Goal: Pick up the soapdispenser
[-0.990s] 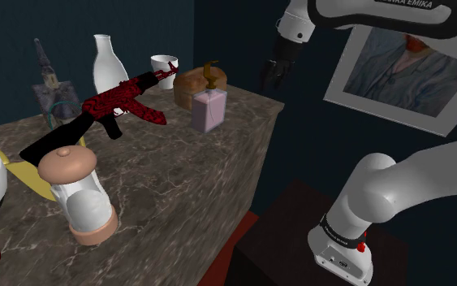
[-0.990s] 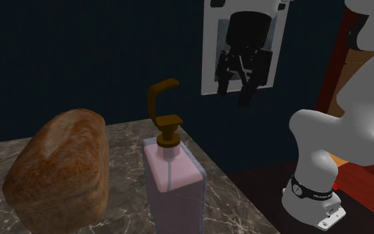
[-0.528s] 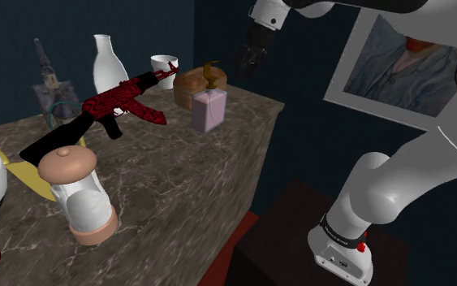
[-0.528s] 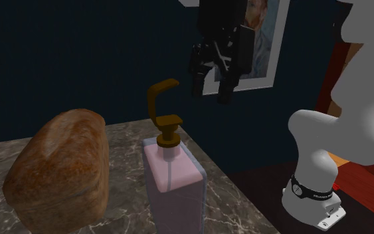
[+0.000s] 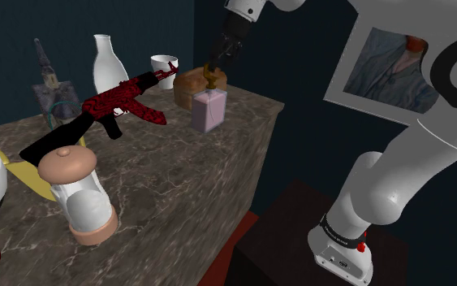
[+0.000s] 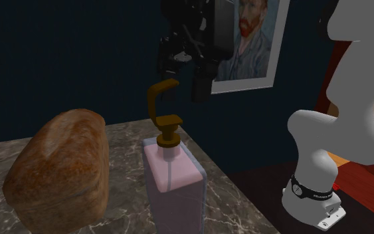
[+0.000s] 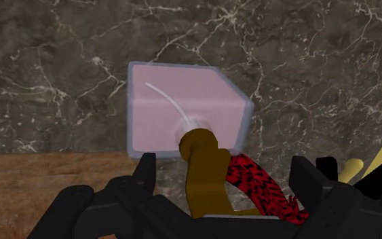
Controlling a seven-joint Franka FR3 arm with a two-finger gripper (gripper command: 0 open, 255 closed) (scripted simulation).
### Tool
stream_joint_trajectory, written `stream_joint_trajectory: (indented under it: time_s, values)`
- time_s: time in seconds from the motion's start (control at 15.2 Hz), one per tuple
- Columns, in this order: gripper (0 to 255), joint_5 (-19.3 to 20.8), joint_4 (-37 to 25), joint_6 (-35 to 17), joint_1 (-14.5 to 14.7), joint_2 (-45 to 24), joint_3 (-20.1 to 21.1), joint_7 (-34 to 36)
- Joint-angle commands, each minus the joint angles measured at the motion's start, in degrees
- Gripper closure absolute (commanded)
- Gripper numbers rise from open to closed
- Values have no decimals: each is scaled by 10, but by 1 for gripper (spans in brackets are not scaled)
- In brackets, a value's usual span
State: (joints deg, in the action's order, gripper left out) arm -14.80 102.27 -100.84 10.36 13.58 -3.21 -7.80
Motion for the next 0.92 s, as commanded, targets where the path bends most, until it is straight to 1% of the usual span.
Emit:
stream_joint_trajectory:
  time_s: [0.0,0.26,0.4,0.46,0.86]
  values:
    - [0,-3,13,-13,1,0,0,-5]
    - [0,-5,51,-43,1,7,1,-12]
    - [0,-5,57,-48,1,8,1,-13]
    - [255,-5,57,-48,1,8,2,-13]
    - [255,-5,57,-47,1,9,2,-12]
